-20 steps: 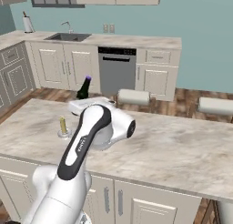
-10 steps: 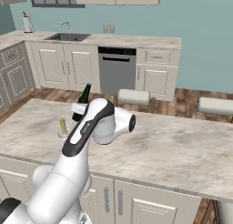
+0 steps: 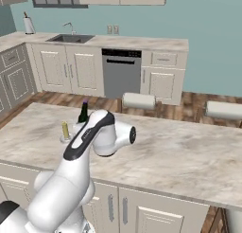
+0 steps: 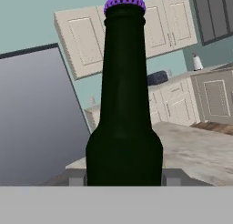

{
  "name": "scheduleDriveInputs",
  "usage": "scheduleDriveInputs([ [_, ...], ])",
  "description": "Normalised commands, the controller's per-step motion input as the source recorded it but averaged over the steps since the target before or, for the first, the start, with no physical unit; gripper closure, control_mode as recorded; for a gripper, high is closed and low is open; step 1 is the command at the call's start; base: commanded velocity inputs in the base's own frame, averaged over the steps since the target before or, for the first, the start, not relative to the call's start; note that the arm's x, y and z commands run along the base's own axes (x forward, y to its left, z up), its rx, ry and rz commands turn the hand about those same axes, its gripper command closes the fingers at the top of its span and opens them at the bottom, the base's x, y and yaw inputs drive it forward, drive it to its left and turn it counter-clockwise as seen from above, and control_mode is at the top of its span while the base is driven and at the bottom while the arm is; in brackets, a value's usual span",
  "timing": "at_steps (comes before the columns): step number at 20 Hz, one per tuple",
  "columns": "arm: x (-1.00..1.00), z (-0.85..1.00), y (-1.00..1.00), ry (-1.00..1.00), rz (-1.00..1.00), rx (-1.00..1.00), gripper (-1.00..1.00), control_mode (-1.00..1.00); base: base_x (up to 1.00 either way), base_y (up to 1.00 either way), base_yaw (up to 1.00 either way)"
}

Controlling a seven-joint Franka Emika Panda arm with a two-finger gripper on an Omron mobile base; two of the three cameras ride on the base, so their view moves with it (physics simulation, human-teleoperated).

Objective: Get the candle and the beer from the cabinet and move them to the dining counter.

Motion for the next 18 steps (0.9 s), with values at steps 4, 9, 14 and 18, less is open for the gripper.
scheduleDriveInputs([
  [4, 0.04, -0.37, 0.09, 0.00, 0.00, 0.02, 1.00, -1.00, 0.00, 0.00, 0.00],
  [9, 0.00, -0.38, 0.15, 0.00, 0.03, 0.00, 1.00, -1.00, 0.00, 0.00, 0.00],
  [14, 0.07, -0.28, 0.02, -0.02, 0.09, -0.05, 1.00, -1.00, 0.00, 0.00, 0.00],
  [18, 0.03, -0.24, 0.01, -0.12, 0.10, -0.07, 1.00, -1.00, 0.00, 0.00, 0.00],
])
